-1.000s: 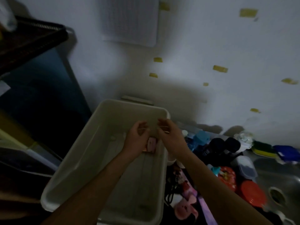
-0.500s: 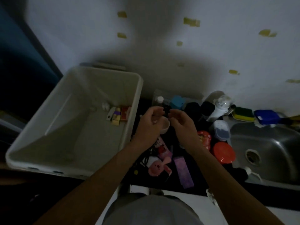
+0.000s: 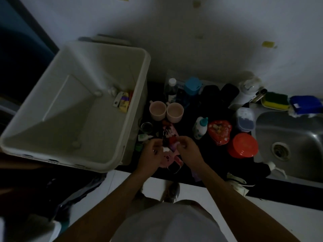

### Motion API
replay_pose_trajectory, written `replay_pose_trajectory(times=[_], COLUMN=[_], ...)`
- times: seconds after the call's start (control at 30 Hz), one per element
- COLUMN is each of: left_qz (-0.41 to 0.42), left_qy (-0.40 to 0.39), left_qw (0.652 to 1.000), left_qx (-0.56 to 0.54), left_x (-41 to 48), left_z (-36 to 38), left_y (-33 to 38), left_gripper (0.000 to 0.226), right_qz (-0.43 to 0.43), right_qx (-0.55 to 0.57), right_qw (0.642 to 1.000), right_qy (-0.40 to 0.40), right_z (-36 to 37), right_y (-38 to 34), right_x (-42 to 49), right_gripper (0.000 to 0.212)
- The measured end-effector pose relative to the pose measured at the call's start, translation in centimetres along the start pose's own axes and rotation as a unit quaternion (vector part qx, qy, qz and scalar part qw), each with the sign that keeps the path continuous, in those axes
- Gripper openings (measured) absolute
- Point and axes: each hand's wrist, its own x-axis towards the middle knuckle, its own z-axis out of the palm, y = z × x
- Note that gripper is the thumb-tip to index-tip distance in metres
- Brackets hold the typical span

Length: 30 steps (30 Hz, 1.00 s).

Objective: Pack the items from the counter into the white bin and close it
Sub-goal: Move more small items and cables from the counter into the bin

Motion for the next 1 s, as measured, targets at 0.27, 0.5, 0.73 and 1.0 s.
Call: replay_pose_trajectory(times=[0.27, 0.5, 0.73, 1.0], left_qz=[-0.043, -0.052, -0.049, -0.056], left_qy=[0.001, 0.018, 0.029, 0.035], left_qw=[0.999, 0.999, 0.998, 0.998], left_qx=[0.013, 0.002, -0.003, 0.000], left_x=[1.1, 2.2, 2.1, 2.2], left_z=[1.8, 1.7, 1.2, 0.6], left_y=[-2.2, -2.9, -3.3, -3.5], left_gripper=[0.032, 0.026, 0.021, 0.026], right_qz=[-0.096, -0.121, -0.065, -0.099], right_qx=[-0.198, -0.390, -0.399, -0.386], right_qw=[0.975, 0.911, 0.911, 0.916], right_qy=[0.006, -0.057, -0.082, -0.050], right_z=[2.0, 4.4, 4.2, 3.6], right_y=[2.0, 3.3, 2.8, 2.2], right_x=[3.6, 6.3, 6.9, 6.1], right_gripper=[0.010, 0.033, 0.044, 0.033])
